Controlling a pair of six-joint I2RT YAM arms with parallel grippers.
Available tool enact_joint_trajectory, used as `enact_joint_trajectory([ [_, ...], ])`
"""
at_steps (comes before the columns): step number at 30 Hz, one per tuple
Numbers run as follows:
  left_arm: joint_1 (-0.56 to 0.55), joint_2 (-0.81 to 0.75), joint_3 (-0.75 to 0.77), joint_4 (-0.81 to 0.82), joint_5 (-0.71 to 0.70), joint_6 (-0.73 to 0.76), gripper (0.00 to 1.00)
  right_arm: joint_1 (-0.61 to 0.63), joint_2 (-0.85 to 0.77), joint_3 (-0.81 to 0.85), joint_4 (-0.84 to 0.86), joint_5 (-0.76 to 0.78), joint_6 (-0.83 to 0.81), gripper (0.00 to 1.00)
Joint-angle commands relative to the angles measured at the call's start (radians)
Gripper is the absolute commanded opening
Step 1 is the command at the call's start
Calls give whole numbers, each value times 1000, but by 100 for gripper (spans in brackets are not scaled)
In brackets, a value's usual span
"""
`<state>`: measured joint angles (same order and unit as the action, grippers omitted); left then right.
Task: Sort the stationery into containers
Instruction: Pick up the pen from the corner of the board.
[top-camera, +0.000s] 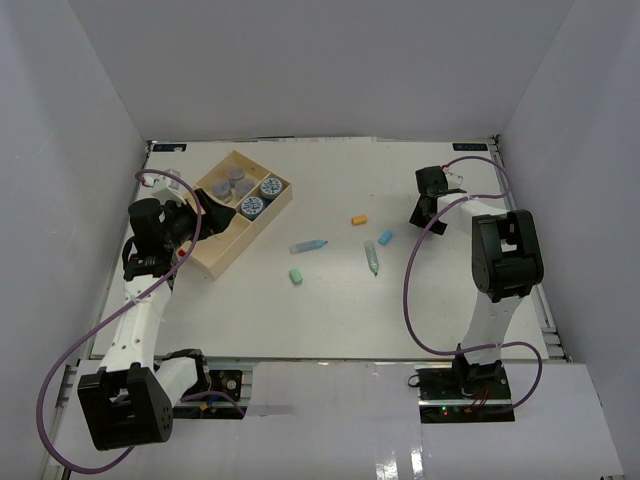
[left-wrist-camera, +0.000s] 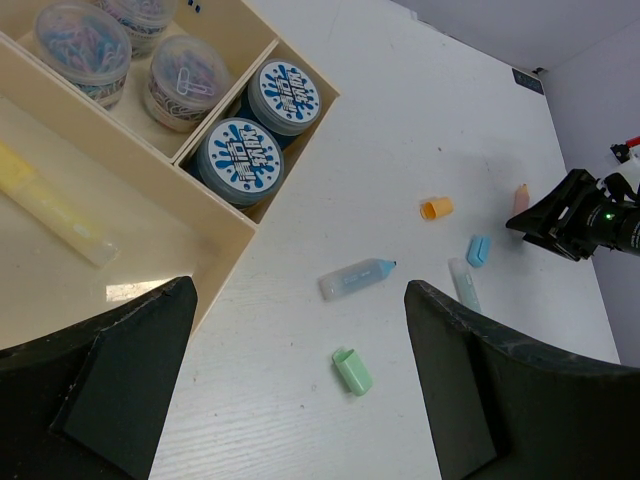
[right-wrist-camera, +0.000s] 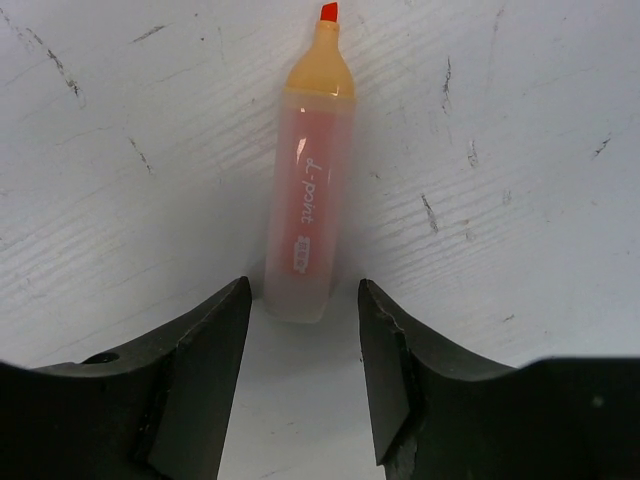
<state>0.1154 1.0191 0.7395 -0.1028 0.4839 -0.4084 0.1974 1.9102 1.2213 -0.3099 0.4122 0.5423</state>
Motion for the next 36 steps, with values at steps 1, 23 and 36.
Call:
enact_joint_trajectory([
  [1,-3,-16,6,18,13,2,96,-1,24,9,3,-4,5,52],
  [23,-3,-7,3,29,39,-4,96,14,-57,-94,31,17,-27,19],
  [36,-190,-30,26,86,170,-139,98,366,-512,-321,268,99,-191,13],
])
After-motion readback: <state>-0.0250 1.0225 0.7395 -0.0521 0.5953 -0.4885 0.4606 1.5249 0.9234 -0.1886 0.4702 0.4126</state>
